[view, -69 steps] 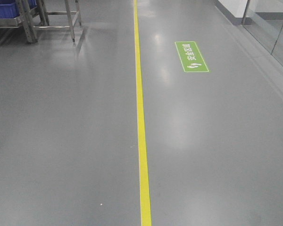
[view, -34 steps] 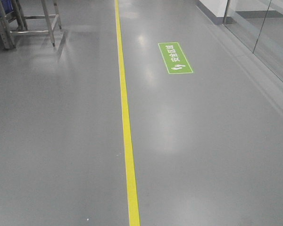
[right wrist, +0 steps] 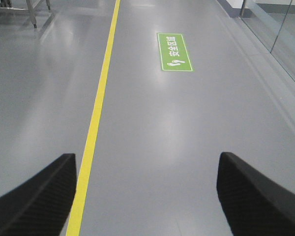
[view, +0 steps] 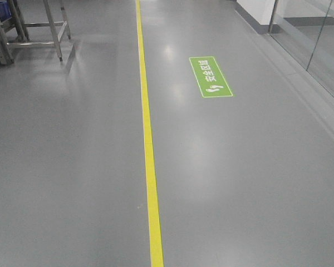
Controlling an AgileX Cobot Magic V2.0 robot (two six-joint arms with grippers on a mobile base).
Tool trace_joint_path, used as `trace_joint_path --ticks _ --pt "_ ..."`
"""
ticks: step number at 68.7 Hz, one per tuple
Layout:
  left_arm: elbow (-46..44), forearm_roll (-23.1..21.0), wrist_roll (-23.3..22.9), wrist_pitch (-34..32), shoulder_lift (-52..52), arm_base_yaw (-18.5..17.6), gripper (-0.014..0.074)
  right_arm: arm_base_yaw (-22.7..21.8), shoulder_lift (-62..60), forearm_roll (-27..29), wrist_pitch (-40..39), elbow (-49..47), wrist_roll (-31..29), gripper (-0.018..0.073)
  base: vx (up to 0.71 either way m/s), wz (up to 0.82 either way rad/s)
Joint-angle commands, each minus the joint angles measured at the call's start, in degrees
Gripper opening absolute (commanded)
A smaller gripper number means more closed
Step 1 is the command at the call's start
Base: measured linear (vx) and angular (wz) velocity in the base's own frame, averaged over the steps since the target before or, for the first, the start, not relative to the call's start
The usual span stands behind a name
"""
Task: Move and align brake pads A on conveyor
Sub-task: 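Drive the base along the yellow floor line with empty grippers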
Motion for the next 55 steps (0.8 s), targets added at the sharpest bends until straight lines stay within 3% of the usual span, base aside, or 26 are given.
trace_joint_path --ticks 1,55 --pt "-1.44 -0.13 -0.25 -3.54 0.40 -0.19 0.0587 -0.13 0.31 0.02 -3.99 -1.63 -0.20 0.0568 0.46 0.08" --pt "-1.44 -0.13 -0.25 -3.54 0.40 -0.19 0.0587 -0.13 0.31 0.02 -3.99 -1.63 -0.20 0.0568 0.57 0.10"
